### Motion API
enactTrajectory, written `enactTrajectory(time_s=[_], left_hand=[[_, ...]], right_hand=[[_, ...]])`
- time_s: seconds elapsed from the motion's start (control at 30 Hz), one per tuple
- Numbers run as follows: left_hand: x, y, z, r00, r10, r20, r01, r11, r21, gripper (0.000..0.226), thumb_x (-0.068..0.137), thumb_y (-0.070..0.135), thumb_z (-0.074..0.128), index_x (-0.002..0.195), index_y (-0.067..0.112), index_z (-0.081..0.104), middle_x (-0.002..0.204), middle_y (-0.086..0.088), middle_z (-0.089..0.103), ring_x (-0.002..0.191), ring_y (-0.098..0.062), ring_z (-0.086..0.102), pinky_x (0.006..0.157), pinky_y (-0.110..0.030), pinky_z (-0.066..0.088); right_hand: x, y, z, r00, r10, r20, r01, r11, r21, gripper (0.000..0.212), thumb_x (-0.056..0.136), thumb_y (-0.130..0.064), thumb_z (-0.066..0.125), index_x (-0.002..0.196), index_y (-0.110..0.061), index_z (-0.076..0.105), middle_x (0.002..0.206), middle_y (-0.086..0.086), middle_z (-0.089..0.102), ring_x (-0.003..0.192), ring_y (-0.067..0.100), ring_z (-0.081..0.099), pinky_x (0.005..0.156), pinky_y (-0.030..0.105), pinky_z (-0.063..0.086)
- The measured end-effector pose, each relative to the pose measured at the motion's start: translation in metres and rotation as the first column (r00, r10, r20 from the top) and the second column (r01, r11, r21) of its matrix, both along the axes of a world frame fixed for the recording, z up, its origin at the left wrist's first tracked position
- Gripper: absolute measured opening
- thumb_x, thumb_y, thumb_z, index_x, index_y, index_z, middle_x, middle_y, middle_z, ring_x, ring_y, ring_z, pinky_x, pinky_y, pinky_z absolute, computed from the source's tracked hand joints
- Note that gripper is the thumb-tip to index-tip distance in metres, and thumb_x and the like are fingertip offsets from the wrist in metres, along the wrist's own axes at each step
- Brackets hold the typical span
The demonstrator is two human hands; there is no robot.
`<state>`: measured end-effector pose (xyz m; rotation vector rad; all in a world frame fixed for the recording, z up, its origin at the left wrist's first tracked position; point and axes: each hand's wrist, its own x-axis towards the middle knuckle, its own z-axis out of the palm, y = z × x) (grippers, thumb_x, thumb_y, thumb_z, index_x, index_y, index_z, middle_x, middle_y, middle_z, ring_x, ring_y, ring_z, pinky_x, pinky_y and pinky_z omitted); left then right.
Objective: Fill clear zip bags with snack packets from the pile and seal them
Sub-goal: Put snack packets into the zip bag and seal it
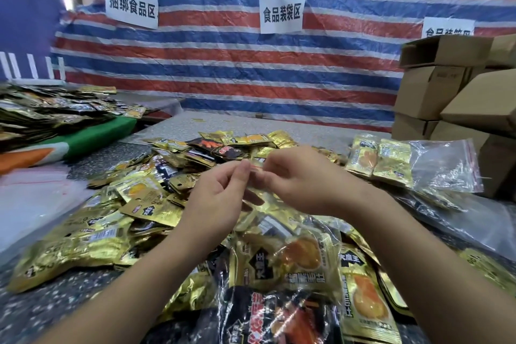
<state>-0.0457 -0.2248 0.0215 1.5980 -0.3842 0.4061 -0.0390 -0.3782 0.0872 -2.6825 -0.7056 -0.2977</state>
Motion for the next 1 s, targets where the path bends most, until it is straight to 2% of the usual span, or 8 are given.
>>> enactTrajectory(time_s=[0.07,0.17,0.2,0.3,0.47,0.6,0.77,1.0], left_hand=[[0.003,0.002,-0.002,0.996,0.076,0.036,-0.077,0.997,0.025,0.026,0.101,0.026,0.051,0.088,0.017,0.072,0.077,-0.002,0.073,0.066,-0.018,0.07,0.054,-0.022,0.053],[0.009,0.007,-0.002,0.987,0.159,0.033,-0.158,0.987,-0.03,0.018,0.096,0.025,0.06,0.082,0.02,0.071,0.073,-0.002,0.072,0.065,-0.019,0.07,0.056,-0.028,0.057],[0.01,0.009,-0.002,0.985,0.17,0.03,-0.169,0.985,-0.046,0.018,0.095,0.025,0.061,0.081,0.022,0.07,0.072,-0.001,0.072,0.065,-0.019,0.07,0.057,-0.027,0.057],[0.012,0.01,-0.001,0.986,0.162,0.031,-0.161,0.985,-0.056,0.019,0.095,0.024,0.062,0.078,0.025,0.071,0.072,0.001,0.073,0.065,-0.018,0.07,0.056,-0.023,0.055],[0.015,0.01,-0.004,0.99,0.139,0.031,-0.138,0.99,-0.034,0.019,0.095,0.024,0.063,0.079,0.023,0.072,0.073,0.001,0.074,0.065,-0.016,0.071,0.054,-0.018,0.05],[0.014,0.009,-0.005,0.988,0.145,0.045,-0.145,0.989,-0.003,0.018,0.095,0.022,0.063,0.08,0.02,0.072,0.07,0.001,0.073,0.063,-0.012,0.069,0.055,-0.017,0.049],[0.013,0.008,-0.005,0.987,0.156,0.043,-0.156,0.988,0.002,0.019,0.096,0.021,0.061,0.08,0.019,0.071,0.066,0.003,0.072,0.058,-0.006,0.066,0.053,-0.014,0.048],[0.013,0.007,-0.005,0.984,0.174,0.047,-0.175,0.985,0.01,0.02,0.096,0.024,0.061,0.08,0.018,0.071,0.066,0.004,0.071,0.057,-0.007,0.066,0.052,-0.014,0.047]], right_hand=[[0.007,0.0,0.001,1.0,0.019,0.002,-0.019,0.998,0.061,0.024,0.097,-0.038,0.058,0.084,-0.02,0.064,0.075,-0.004,0.061,0.065,0.01,0.052,0.06,0.03,0.043],[0.012,-0.001,0.003,0.998,0.056,-0.013,-0.055,0.996,0.073,0.018,0.097,-0.031,0.06,0.086,-0.019,0.068,0.075,-0.003,0.064,0.063,0.01,0.054,0.056,0.025,0.041],[0.014,0.0,0.004,0.997,0.066,-0.028,-0.064,0.995,0.081,0.017,0.096,-0.03,0.06,0.086,-0.019,0.069,0.076,-0.002,0.066,0.064,0.011,0.057,0.057,0.025,0.043],[0.016,0.0,0.005,0.99,0.102,-0.096,-0.088,0.986,0.14,0.02,0.097,-0.031,0.06,0.083,-0.02,0.07,0.076,0.002,0.071,0.073,0.019,0.067,0.067,0.037,0.054],[0.02,0.004,0.0,0.987,0.119,-0.107,-0.096,0.975,0.199,0.021,0.096,-0.033,0.062,0.082,-0.02,0.07,0.072,0.002,0.073,0.071,0.017,0.069,0.072,0.039,0.056],[0.022,0.005,-0.001,0.989,0.09,-0.117,-0.064,0.976,0.208,0.02,0.094,-0.031,0.065,0.081,-0.017,0.07,0.07,0.002,0.073,0.068,0.017,0.069,0.067,0.035,0.054],[0.02,0.005,-0.001,0.989,0.083,-0.126,-0.056,0.977,0.206,0.02,0.095,-0.032,0.064,0.082,-0.018,0.07,0.07,0.001,0.073,0.061,0.009,0.066,0.059,0.023,0.05],[0.019,0.008,0.0,0.996,0.08,-0.047,-0.07,0.98,0.188,0.018,0.096,-0.03,0.061,0.085,-0.019,0.07,0.072,-0.003,0.071,0.069,0.014,0.068,0.073,0.042,0.057]])
